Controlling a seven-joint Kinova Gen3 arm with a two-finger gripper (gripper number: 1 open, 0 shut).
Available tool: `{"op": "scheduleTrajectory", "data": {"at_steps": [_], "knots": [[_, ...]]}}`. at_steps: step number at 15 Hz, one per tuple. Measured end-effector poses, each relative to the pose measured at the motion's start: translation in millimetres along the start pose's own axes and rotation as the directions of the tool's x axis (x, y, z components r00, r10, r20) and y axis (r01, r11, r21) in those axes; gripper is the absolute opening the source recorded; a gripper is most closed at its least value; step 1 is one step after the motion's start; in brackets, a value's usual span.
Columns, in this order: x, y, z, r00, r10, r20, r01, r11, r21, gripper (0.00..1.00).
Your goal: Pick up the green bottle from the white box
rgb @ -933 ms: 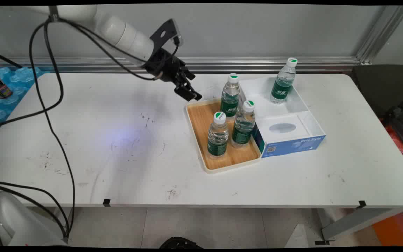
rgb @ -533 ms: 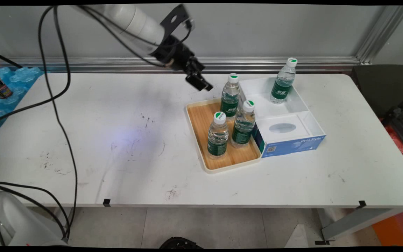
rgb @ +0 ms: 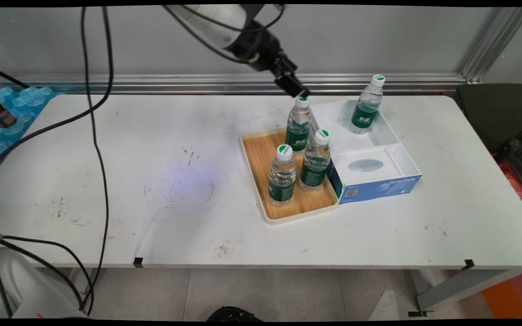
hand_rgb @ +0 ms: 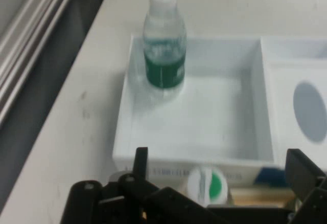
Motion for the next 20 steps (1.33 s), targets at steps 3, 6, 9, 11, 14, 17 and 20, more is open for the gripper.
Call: {"op": "scheduleTrajectory", "data": {"at_steps": [3, 6, 9, 11, 14, 17, 20], "knots": [[16.3, -0.1, 18.1, 0.999, 0.014, -0.035, -0.014, 1.0, 0.002, 1.0], [26.8, -4.1, 43.2, 0.997, 0.029, -0.07, -0.028, 1.0, 0.007, 1.0], [33.7, -9.7, 67.8, 0.994, 0.042, -0.097, -0.041, 0.999, 0.014, 1.0], [36.2, -13.2, 83.0, 0.993, 0.049, -0.108, -0.047, 0.999, 0.019, 1.0], [38.1, -18.3, 107.9, 0.991, 0.059, -0.12, -0.056, 0.998, 0.024, 1.0], [37.0, -22.9, 139.8, 0.99, 0.068, -0.126, -0.065, 0.998, 0.026, 1.0], [35.1, -27.4, 169.3, 0.989, 0.072, -0.131, -0.069, 0.997, 0.03, 1.0]]}}
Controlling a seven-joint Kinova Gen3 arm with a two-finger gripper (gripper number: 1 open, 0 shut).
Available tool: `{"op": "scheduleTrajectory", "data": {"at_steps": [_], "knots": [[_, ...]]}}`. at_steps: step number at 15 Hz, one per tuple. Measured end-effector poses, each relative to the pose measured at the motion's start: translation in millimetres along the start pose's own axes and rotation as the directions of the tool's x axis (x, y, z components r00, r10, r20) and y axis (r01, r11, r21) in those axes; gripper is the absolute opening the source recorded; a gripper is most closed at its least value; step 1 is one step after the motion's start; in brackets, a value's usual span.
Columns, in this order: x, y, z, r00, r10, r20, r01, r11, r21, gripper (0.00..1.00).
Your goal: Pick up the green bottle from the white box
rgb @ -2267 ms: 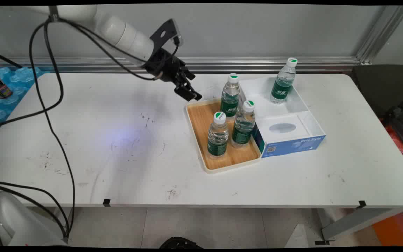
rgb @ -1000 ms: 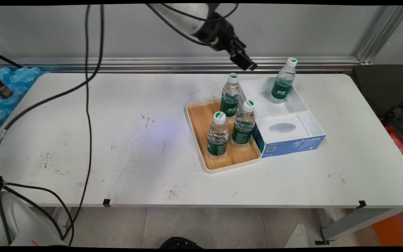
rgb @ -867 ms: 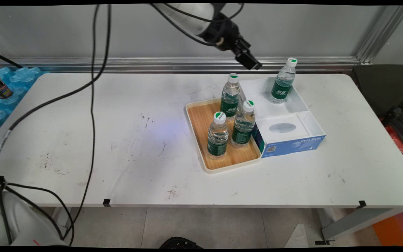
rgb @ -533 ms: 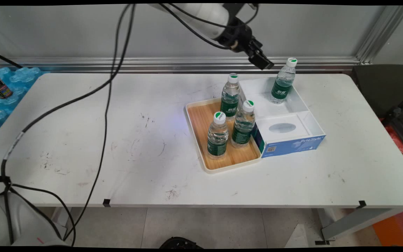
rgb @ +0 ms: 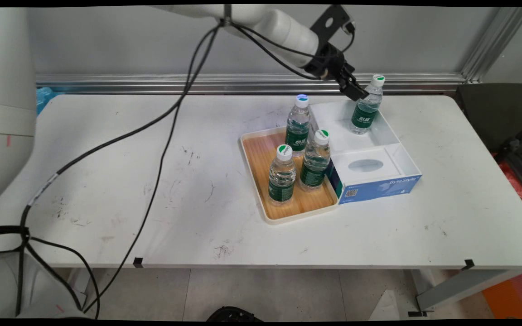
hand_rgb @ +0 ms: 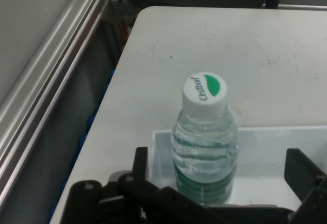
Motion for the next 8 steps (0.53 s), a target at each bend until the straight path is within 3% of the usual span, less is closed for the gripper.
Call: {"op": "scheduleTrajectory", "data": {"at_steps": [8], "knots": [[-7.2, -9.0, 57.2, 1.0, -0.001, -0.024, 0.001, 1.0, 0.01, 1.0]]}}
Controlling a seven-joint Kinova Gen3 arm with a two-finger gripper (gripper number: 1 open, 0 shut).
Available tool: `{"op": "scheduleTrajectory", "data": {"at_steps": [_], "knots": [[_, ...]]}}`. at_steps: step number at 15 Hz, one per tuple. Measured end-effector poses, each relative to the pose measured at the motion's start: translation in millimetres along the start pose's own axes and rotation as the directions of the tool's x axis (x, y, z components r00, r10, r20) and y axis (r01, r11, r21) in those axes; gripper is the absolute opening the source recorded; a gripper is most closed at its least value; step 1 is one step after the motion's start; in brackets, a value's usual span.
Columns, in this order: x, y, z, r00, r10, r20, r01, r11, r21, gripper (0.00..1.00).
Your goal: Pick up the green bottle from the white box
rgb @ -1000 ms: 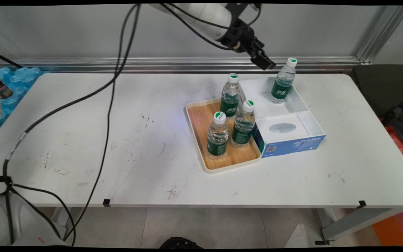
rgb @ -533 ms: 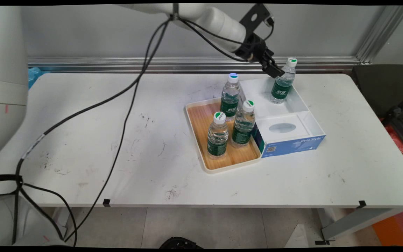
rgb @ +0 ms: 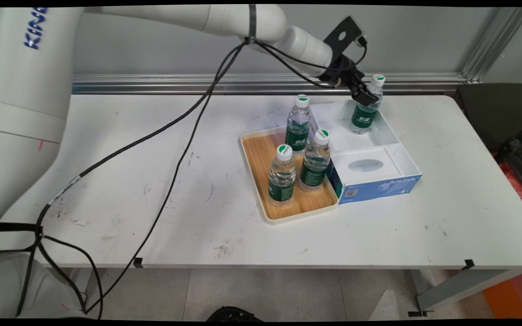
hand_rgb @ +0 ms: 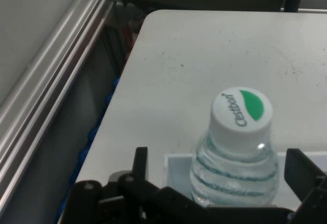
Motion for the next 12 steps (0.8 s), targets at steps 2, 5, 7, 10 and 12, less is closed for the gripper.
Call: {"op": "scheduleTrajectory", "data": {"at_steps": [2, 5, 7, 10, 12], "knots": [[-1.6, -1.5, 9.6, 1.0, -0.003, -0.003, 0.003, 1.0, 0.0, 1.0], [-3.5, -2.5, 21.3, 1.0, -0.01, -0.003, 0.01, 1.0, -0.004, 1.0], [-3.8, -2.5, 26.5, 1.0, -0.015, -0.003, 0.015, 1.0, -0.009, 1.0], [-3.6, -2.5, 30.7, 1.0, -0.02, -0.003, 0.02, 1.0, -0.014, 1.0], [-2.5, -2.1, 31.8, 1.0, -0.023, -0.003, 0.023, 1.0, -0.019, 0.0]]}}
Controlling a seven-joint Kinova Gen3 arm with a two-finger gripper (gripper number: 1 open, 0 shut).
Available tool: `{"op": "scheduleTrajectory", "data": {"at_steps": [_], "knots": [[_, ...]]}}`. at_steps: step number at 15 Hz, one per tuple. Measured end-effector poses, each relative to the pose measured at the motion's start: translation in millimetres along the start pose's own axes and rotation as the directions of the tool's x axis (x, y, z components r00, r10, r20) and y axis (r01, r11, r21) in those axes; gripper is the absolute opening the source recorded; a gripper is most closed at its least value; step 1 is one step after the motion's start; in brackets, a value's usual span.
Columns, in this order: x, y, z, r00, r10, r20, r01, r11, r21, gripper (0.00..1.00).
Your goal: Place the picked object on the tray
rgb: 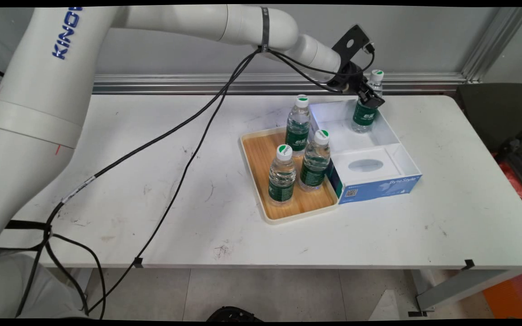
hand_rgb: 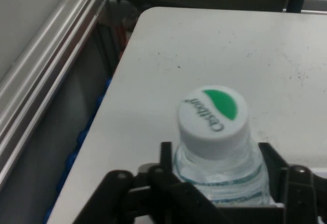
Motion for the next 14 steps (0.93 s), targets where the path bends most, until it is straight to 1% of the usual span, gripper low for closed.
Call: {"op": "scheduleTrajectory", "data": {"at_steps": [3, 7, 11, 14], "knots": [[4.8, -0.1, -2.8, 1.0, -0.005, -0.005, 0.005, 1.0, -0.007, 0.0], [18.6, -2.7, -15.4, 1.0, -0.001, -0.018, 0.001, 1.0, -0.007, 0.0], [34.4, -3.0, -36.1, 1.0, 0.014, -0.024, -0.014, 1.0, -0.002, 0.0], [44.2, -4.3, -56.5, 1.0, 0.028, -0.015, -0.028, 1.0, 0.003, 0.0]]}}
